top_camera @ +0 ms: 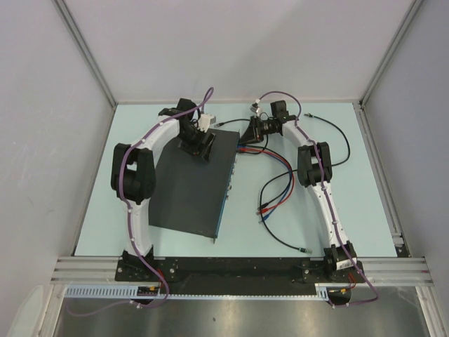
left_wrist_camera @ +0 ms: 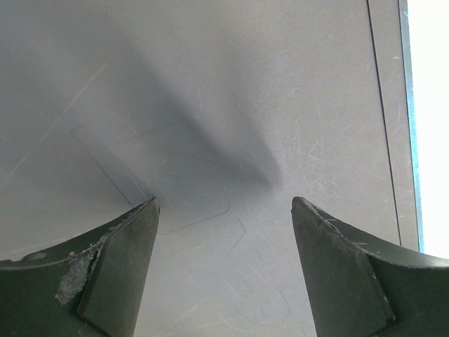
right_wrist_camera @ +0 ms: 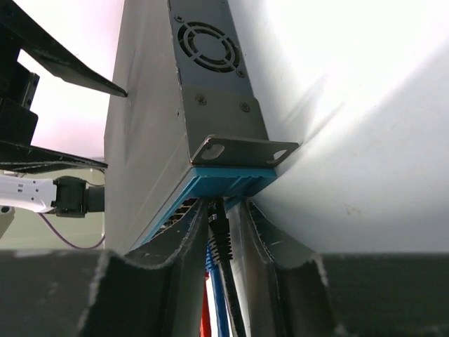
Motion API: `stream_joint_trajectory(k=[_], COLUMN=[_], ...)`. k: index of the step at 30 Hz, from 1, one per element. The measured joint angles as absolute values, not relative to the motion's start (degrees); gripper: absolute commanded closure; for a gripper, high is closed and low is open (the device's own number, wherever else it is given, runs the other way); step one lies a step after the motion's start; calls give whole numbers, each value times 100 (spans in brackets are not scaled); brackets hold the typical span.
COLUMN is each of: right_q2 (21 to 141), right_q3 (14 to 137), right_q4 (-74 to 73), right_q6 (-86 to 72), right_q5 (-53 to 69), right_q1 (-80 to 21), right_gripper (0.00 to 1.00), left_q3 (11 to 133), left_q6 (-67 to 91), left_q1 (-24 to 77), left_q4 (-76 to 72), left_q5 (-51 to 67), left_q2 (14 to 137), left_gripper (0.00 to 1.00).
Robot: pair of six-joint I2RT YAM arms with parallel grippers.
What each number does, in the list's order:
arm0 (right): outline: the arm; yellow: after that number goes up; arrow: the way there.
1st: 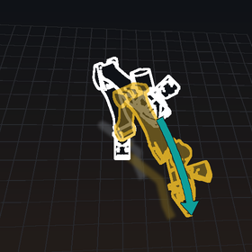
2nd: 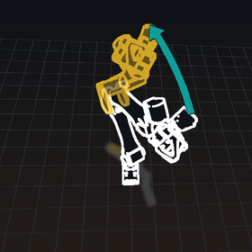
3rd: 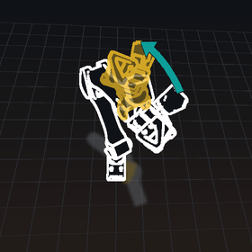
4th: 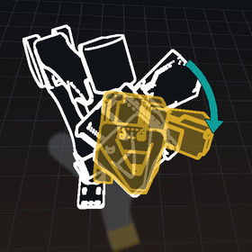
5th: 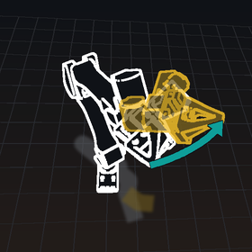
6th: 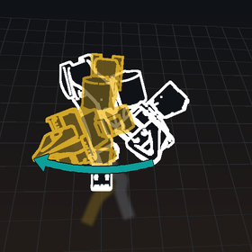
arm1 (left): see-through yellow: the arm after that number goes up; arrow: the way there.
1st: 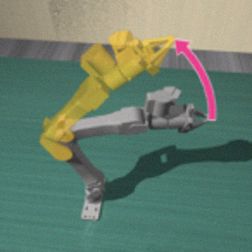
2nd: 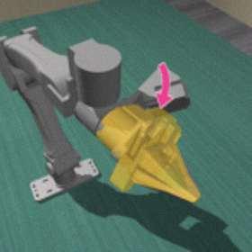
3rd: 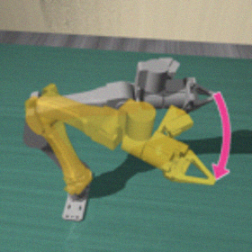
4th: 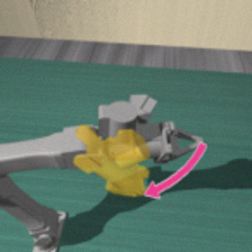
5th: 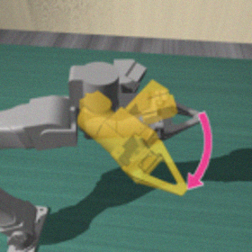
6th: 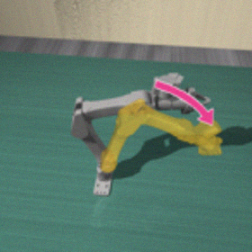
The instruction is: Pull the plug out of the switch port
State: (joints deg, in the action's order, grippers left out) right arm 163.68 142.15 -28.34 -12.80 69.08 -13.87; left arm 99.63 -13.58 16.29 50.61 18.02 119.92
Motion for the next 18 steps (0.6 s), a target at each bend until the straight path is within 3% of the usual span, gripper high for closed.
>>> stream_joint_trajectory(k=[3, 10, 13, 15, 18], right_q2=[16372, 16374, 16383, 16394, 16405], right_q3=[14215, 14221, 14221, 14221, 14221], right_q4=[-2834, -2838, -2832, -2814, -2788], right_q6=[-1284, -1282, -1278, -1297, -1330], right_q5=[6923, 6971, 6987, 7046, 7085], right_q1=[-1389, -1396, -1398, -1398, -1391], right_gripper=[64, 69, 80, 100, 100], left_q3=[9963, 9963, 9963, 9963, 9963], left_q6=[-1358, -1358, -1358, -1358, -1358], left_q1=[1629, 1629, 1634, 1636, 1636], left_q4=[5059, 5059, 5061, 5061, 5061], left_q5=[1800, 1796, 1791, 1787, 1787], left_q2=[11992, 11992, 11992, 11992, 11992], left_gripper=[18, 17, 18, 18, 18])
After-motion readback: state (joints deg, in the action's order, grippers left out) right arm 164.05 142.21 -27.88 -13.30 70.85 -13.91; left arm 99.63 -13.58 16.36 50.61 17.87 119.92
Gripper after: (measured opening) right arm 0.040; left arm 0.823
